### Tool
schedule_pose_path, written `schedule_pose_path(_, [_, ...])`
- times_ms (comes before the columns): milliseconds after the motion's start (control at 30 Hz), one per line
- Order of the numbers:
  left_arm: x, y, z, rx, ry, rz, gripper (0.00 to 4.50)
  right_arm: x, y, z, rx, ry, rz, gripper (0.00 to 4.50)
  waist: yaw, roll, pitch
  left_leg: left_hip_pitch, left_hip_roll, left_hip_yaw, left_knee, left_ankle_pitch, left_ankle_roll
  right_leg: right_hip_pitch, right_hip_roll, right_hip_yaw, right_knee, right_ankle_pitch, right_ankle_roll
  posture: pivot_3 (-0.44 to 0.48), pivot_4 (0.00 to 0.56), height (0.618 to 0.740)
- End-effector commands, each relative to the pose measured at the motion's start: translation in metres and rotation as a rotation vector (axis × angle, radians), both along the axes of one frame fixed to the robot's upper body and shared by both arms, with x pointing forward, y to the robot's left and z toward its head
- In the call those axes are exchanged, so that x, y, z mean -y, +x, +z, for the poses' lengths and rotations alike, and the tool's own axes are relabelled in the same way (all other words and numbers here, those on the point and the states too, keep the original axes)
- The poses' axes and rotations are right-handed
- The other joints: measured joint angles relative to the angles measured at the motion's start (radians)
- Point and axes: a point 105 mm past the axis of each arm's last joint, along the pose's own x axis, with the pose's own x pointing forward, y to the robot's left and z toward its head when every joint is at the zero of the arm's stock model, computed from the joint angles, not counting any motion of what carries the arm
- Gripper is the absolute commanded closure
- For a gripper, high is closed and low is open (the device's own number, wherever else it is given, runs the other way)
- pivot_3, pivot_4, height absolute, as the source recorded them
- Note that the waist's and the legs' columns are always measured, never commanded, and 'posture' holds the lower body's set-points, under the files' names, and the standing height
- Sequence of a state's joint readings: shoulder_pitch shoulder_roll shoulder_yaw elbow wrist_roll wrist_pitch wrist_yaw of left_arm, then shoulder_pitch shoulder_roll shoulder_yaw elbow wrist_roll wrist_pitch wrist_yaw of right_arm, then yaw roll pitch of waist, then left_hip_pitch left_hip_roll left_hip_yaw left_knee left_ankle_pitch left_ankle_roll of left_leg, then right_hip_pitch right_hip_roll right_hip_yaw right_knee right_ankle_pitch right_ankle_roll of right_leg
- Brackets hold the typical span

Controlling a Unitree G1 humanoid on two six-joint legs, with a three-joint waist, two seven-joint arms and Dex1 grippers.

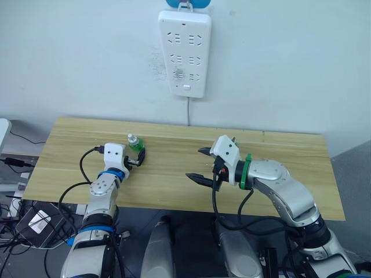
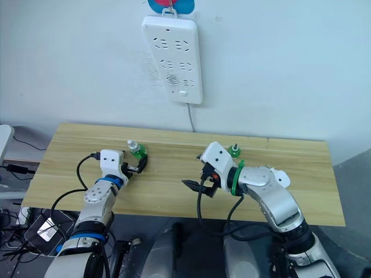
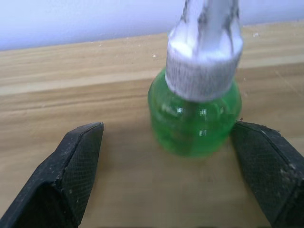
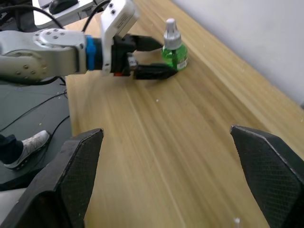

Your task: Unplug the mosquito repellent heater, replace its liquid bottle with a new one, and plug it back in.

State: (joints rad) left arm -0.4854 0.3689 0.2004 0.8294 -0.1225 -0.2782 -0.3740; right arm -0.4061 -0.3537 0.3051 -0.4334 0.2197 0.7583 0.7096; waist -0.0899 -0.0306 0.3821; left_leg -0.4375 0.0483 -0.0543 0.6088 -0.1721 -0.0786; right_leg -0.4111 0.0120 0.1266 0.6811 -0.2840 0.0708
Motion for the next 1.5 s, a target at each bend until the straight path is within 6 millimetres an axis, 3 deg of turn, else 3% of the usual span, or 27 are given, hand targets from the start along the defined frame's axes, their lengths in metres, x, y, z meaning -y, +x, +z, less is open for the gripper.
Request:
schedule_pose_path(33, [0.008,-0.004,-0.012,-0.023,0.023,-0.044,0.18,-0.004,-0.01,0.009,0.025,0.029,0.029,0.01,-0.002,0.0,0.001,0.0,0.0,0.0,0.0,0.0,0.0,0.0,0.0,0.0,0.0,-0.001,0.001,-0.199,0.461,0.736])
schedule_pose_path(300, [0.008,0.0,-0.007,0.011,0.074,-0.045,2.32,-0.002,-0.009,0.011,0.027,0.033,0.018,0.0,-0.013,0.0,0.001,0.0,0.0,0.001,0.0,0.0,0.0,0.0,0.0,0.001,0.0,-0.001,0.001,-0.216,0.435,0.736])
schedule_pose_path(467, [0.009,-0.003,-0.005,0.028,0.11,-0.068,2.32,0.004,-0.015,0.01,0.035,0.032,0.026,0.0,-0.02,-0.001,0.001,0.0,0.0,0.001,0.0,0.0,0.0,0.0,0.0,0.001,-0.001,-0.001,0.002,-0.211,0.413,0.736])
schedule_pose_path(600, [0.022,-0.011,0.005,0.075,0.155,-0.172,2.32,0.008,-0.018,0.013,0.052,0.044,0.029,0.0,-0.023,-0.001,0.001,0.0,0.0,0.001,-0.001,-0.001,-0.002,0.0,-0.001,0.001,-0.001,-0.002,0.002,-0.188,0.387,0.736])
schedule_pose_path(767, [0.068,-0.037,0.028,0.12,0.199,-0.472,2.32,0.014,-0.023,0.025,0.065,0.063,0.039,0.0,-0.023,-0.002,-0.002,-0.003,0.0,0.0,-0.001,-0.001,-0.003,-0.002,-0.001,-0.001,-0.001,-0.001,0.002,-0.172,0.336,0.736])
schedule_pose_path(1000, [0.132,-0.088,0.055,-0.037,0.153,-0.977,2.32,0.009,-0.034,0.039,0.089,0.082,0.049,0.0,-0.025,-0.005,-0.016,-0.007,-0.001,-0.002,0.0,-0.001,-0.003,-0.005,-0.002,-0.002,-0.001,-0.001,0.002,-0.209,0.267,0.736])
schedule_pose_path(1067, [0.137,-0.09,0.062,-0.062,0.176,-1.051,2.32,0.006,-0.029,0.04,0.111,0.083,0.022,0.0,-0.026,-0.004,-0.026,-0.013,-0.001,-0.003,0.001,0.0,-0.004,-0.011,-0.002,-0.003,0.0,-0.001,0.002,-0.224,0.26,0.736])
schedule_pose_path(1467, [0.151,-0.086,0.083,-0.077,0.234,-1.17,2.32,-0.017,-0.008,0.037,0.141,0.112,-0.036,0.0,-0.063,-0.007,-0.058,-0.014,-0.001,-0.005,0.001,0.0,-0.004,-0.011,-0.002,-0.005,0.0,0.002,-0.003,-0.244,0.223,0.736])
schedule_pose_path(1500, [0.151,-0.085,0.084,-0.074,0.236,-1.172,2.32,-0.018,-0.007,0.036,0.136,0.116,-0.039,0.18,-0.066,-0.008,-0.059,-0.014,-0.001,-0.005,0.001,0.0,-0.004,-0.011,-0.002,-0.005,0.0,0.002,-0.003,-0.242,0.221,0.736])
